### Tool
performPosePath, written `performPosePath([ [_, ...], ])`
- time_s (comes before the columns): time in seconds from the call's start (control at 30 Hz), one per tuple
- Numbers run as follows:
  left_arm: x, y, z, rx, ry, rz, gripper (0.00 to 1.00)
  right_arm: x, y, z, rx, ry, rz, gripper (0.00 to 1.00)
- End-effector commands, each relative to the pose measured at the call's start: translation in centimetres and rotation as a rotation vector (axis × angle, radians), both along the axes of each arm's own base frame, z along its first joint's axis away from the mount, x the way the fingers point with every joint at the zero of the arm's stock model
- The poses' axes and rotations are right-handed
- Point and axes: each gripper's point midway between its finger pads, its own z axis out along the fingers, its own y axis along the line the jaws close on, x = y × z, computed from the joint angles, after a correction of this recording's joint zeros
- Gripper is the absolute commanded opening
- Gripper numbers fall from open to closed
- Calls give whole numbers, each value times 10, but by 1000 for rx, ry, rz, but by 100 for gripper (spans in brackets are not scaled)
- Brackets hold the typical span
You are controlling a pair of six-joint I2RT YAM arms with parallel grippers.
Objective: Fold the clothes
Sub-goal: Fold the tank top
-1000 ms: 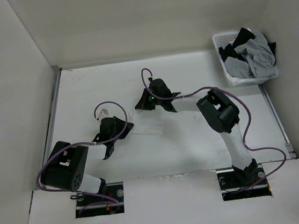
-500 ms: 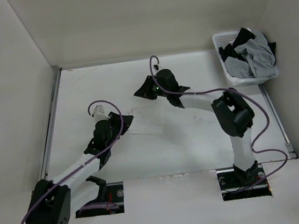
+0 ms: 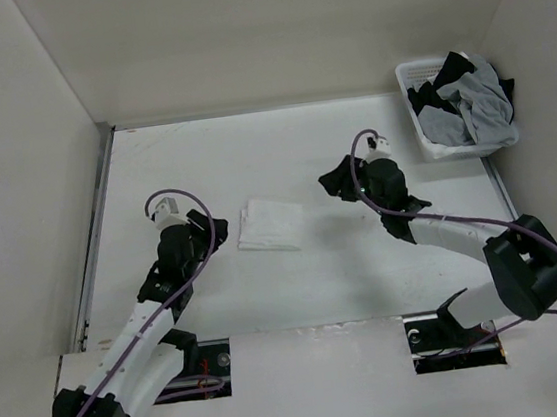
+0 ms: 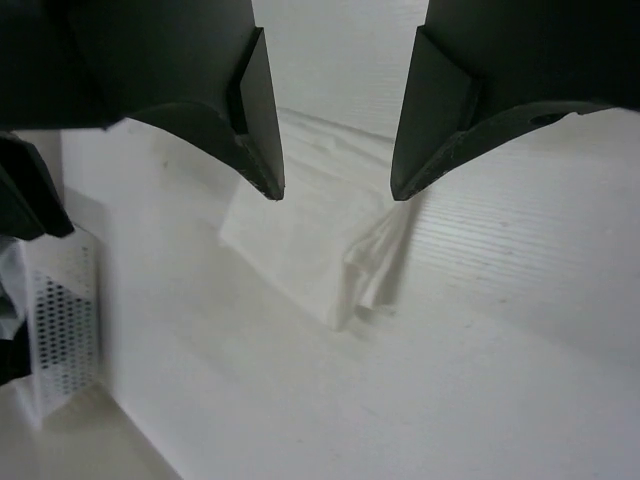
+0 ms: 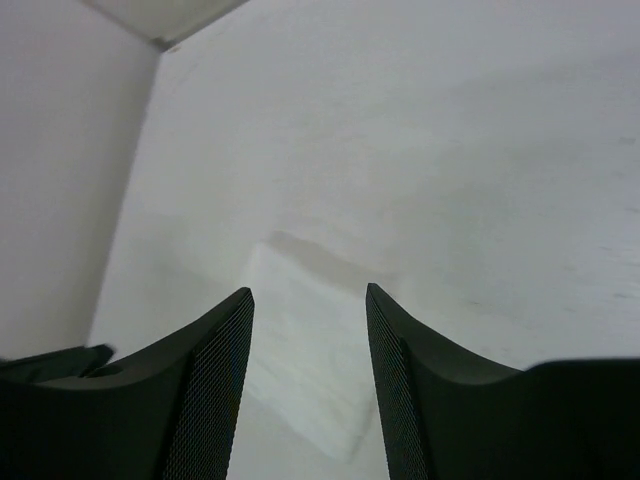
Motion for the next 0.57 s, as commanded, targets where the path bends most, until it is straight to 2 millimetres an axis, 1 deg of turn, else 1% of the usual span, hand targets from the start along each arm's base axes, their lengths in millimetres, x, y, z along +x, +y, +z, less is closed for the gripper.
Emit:
performPosePath([
  [0.0, -1, 22, -6, 80, 49, 43, 46, 17, -52, 5, -37, -81, -202, 54],
  [0.07, -1, 31, -11, 89, 76, 65, 46, 16, -71, 0, -33, -71, -263, 54],
  [0.17, 0, 37, -16, 89, 93, 80, 46, 14, -91, -8, -37, -80, -338, 54],
  [0.3, 1, 39, -24, 96, 111, 88, 46, 16, -111, -12, -33, -79, -390, 54],
  [0.4, 2, 40, -26, 105, 119, 90, 45, 17, -117, -16, -22, -68, -414, 54],
  [0.53, 5, 40, -23, 117, 116, 92, 46, 19, -115, -22, -22, -53, -406, 53],
])
